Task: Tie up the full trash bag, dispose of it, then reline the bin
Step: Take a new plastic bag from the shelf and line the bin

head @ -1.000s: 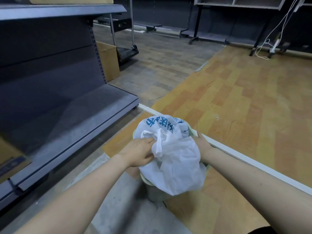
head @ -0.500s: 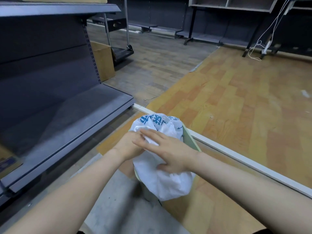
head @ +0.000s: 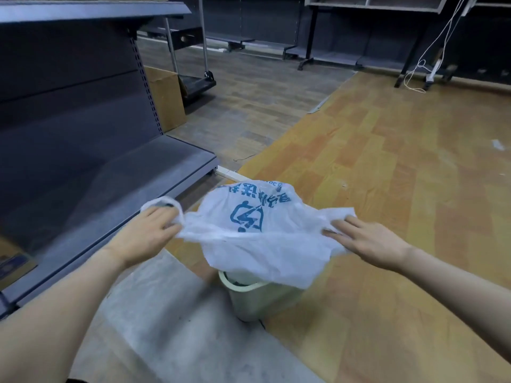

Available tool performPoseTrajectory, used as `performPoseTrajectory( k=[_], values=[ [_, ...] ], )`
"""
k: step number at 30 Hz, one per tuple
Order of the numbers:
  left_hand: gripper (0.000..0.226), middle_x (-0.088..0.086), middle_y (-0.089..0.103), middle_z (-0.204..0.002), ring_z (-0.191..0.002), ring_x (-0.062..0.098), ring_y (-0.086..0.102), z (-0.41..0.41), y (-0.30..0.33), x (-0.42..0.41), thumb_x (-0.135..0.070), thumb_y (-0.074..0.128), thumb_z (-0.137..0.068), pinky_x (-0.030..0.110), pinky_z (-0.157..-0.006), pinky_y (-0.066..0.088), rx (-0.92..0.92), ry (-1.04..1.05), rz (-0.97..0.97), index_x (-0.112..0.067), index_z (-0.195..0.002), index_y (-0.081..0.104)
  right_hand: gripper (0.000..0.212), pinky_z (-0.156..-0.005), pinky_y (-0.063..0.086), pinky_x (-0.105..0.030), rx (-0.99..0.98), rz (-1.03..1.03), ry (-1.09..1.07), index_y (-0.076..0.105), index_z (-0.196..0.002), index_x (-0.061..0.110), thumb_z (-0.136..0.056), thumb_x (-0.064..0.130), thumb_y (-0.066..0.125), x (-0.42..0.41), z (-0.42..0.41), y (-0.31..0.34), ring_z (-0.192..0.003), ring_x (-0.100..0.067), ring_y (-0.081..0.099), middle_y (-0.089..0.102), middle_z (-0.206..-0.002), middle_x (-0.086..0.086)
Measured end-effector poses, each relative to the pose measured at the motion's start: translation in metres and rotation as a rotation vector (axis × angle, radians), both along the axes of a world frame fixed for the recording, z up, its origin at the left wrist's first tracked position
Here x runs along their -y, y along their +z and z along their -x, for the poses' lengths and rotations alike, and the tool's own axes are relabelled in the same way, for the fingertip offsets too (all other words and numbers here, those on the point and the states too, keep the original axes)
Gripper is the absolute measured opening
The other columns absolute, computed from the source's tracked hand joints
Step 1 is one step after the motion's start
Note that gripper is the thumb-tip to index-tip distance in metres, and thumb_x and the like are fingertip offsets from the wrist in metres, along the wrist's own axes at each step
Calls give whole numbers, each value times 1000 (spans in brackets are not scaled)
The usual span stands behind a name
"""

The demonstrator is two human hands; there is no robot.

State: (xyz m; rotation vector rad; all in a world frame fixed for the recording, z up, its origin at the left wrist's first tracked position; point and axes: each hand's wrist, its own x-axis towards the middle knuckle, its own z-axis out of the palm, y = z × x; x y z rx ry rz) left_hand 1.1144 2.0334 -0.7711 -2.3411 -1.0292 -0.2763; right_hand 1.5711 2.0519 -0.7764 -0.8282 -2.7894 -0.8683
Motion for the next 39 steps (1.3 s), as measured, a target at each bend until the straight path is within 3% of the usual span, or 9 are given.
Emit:
performPoseTrajectory(
  k=[5, 8, 12, 16, 21, 24, 28, 34, 39],
  values=[
    [30, 9, 55, -86, -67, 29, 56, -1, 8, 22, -25, 44, -73, 34, -67, 31, -177, 69, 217, -12, -52, 60, 44, -60, 44, -33, 14, 88, -54, 54, -118, 14, -82, 7, 32, 10, -11, -4, -79, -30, 64, 67, -102, -12],
    [40, 15, 60, -90, -70, 30, 56, -25, 23, 23, -43, 46, -79, 37, -68, 32, -138, 4, 205, -8, -68, 59, 52, -98, 31, -57, -10, 42, -55, 66, -116, 17, -95, 38, 24, 7, -7, 5, -118, -34, 48, 49, -131, -17],
    [67, 16, 59, -116, -103, 30, 48, -60, 27, 24, -66, 23, -88, 42, -93, 32, -105, -58, 167, -8, -109, 49, 63, -108, 17, -60, -35, 21, 7, 62, -121, 16, -95, 56, 22, 6, 22, 18, -130, -33, 38, 43, -139, -16],
    [81, 5, 66, -109, -106, 20, 45, -88, 24, 24, -65, 42, -76, 45, -104, 23, -103, -124, 129, -5, -130, 45, 64, -95, 36, -47, 6, 113, 179, 70, -105, 8, -95, 54, 26, 17, 59, 25, -99, -32, 59, 67, -105, -14],
    [22, 2, 55, -63, -69, 23, 49, -98, 19, 30, -19, 75, -49, 38, -88, 38, -164, -433, 93, -13, -61, 59, 57, -51, 40, -25, 113, 241, 270, 65, -96, 14, -85, 64, 39, 28, 59, 10, -64, -19, 55, 59, -76, 0],
    [18, 5, 57, -70, -67, 25, 49, -90, 6, 35, -10, 68, -65, 37, -80, 43, -141, -525, 54, -13, -82, 64, 24, -42, 35, -26, 81, 141, 304, 48, -89, 15, -77, 28, 64, 31, 48, -1, -57, -19, 48, 53, -71, 1],
    [28, 14, 65, -96, -86, 28, 51, -80, 1, 38, -10, 35, -93, 42, -78, 48, -77, -526, 60, -17, -110, 56, 17, -39, 34, -26, 13, 51, 300, 37, -79, 14, -76, -2, 45, 25, 29, -8, -55, -22, 47, 54, -67, -3],
    [41, 13, 28, -151, -136, 32, 36, -71, -23, 47, -41, 24, -98, 63, -98, 38, -231, -434, 360, -30, -118, 59, 62, -83, 55, -50, 16, 42, 262, 65, -63, 16, -97, 7, 13, 23, 14, -22, -115, -29, 58, 66, -118, -15],
    [47, 12, 26, -152, -136, 29, 31, -80, -33, 56, -49, 18, -99, 63, -99, 34, -60, -345, 483, -33, -113, 60, 29, -105, 28, -62, 158, 234, 96, 59, -53, 23, -80, 26, 68, 23, 7, -40, -148, -26, 13, 40, -148, -12]
  ],
)
